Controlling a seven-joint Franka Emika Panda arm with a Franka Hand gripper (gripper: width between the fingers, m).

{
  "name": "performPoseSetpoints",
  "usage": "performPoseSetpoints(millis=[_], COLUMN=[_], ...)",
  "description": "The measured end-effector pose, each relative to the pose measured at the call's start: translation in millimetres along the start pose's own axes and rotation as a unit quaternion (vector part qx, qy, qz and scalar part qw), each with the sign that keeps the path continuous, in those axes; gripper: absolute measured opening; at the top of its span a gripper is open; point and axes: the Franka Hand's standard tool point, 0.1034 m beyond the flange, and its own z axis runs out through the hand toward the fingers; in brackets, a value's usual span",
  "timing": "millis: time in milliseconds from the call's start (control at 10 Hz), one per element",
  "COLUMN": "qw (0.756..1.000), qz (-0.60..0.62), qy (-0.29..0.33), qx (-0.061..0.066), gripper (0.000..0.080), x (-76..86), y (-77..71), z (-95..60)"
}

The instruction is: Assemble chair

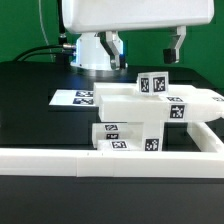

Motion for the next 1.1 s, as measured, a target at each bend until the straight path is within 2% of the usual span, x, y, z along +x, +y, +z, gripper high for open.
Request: performPoseSetpoints(millis=[200,800,1000,1100], qw=[1.0,1.0,1.0,1.0], qz=[0.013,0.024,0.025,0.025], qy=[-0.004,-0.014,-0.015,-0.016], qx=[0.003,0.003,0.003,0.002], gripper=[0.0649,0.0649,0.0395,0.0395], x=[-0.6,-6.4,-7.9,-8.2], y=[-8.6,-10.1,-10.3,-10.3], z=[9.1,26.8,29.2,30.7])
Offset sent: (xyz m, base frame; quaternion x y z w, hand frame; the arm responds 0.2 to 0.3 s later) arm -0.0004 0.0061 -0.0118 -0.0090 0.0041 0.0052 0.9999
